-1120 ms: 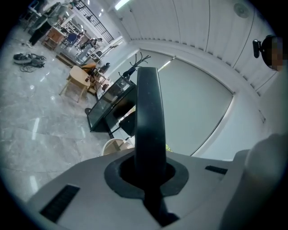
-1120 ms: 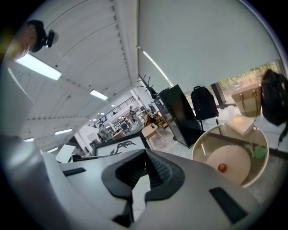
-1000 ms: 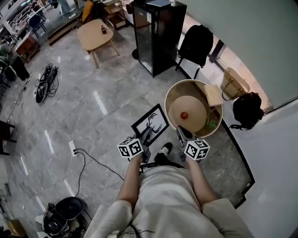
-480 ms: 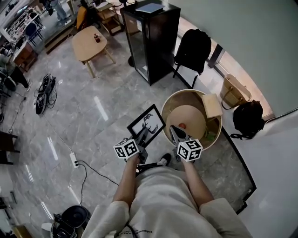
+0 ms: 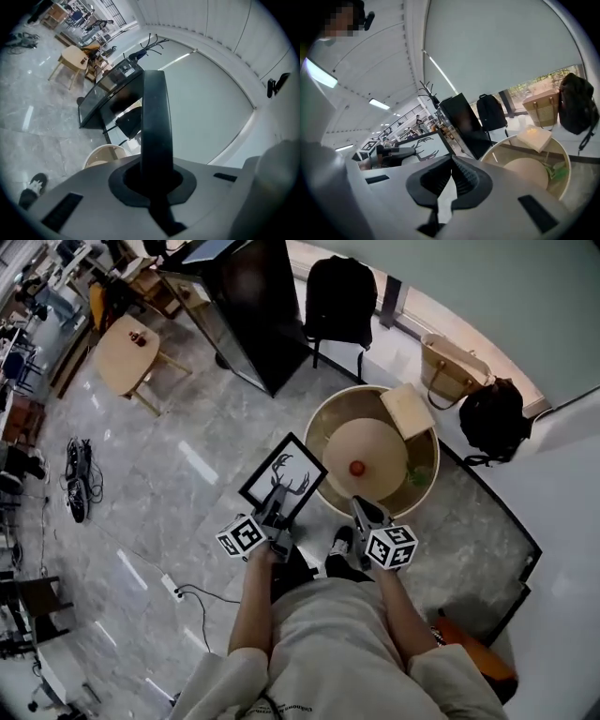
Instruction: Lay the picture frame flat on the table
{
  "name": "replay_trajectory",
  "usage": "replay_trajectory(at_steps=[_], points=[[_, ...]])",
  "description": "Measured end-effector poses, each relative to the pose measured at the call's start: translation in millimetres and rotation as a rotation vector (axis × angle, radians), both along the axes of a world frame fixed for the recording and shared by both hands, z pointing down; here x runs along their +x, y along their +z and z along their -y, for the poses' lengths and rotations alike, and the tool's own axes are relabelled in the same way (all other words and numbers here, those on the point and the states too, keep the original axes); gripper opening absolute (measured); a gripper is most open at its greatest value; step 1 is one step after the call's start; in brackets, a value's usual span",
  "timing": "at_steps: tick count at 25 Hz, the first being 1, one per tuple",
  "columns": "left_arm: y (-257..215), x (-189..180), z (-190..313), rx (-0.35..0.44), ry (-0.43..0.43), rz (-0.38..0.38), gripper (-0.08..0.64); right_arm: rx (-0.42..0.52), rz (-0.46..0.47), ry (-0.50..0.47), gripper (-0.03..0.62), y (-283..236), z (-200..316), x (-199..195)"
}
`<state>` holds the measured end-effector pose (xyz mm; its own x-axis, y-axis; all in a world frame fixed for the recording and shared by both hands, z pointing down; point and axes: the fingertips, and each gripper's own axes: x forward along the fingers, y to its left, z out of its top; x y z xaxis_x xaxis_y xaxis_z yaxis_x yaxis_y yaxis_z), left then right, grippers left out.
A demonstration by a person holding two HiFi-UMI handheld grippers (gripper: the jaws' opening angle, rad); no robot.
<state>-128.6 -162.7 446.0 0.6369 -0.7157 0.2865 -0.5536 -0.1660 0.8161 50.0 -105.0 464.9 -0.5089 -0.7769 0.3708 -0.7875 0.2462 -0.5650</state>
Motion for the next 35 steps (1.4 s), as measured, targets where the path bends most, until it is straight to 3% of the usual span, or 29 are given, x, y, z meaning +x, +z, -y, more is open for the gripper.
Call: replay_trajectory(at_steps=[10,14,22,30,35], points=[[77.1,17.4,70.3,-0.147,0.222,-0.014,0.026,-0.149,-0.030,0.281,0.034,57.2,7.5,29.9],[124.1,11.2,92.4,-0.237,0.338,0.017,0.026,-0.207,-0.057,0.334,0.034,71.4,18.6,9.7],[219.0,4.7,144.7,-0.332,0.449,-0.114,0.026,-0.314,-0.076,0.410,0.034,127.0,52.9,-44.0],[314.0,-10.1,130.2,-0.390,0.641,-0.135,0.026,-0.419,-0.016,0.505,0.034,217.1,74.4,-84.5],[380.9,-13.0,129.8,-0.435,0.707,-0.118,0.026,-0.441,-0.002,0.550,0.034,281.1,90.0,-82.4]])
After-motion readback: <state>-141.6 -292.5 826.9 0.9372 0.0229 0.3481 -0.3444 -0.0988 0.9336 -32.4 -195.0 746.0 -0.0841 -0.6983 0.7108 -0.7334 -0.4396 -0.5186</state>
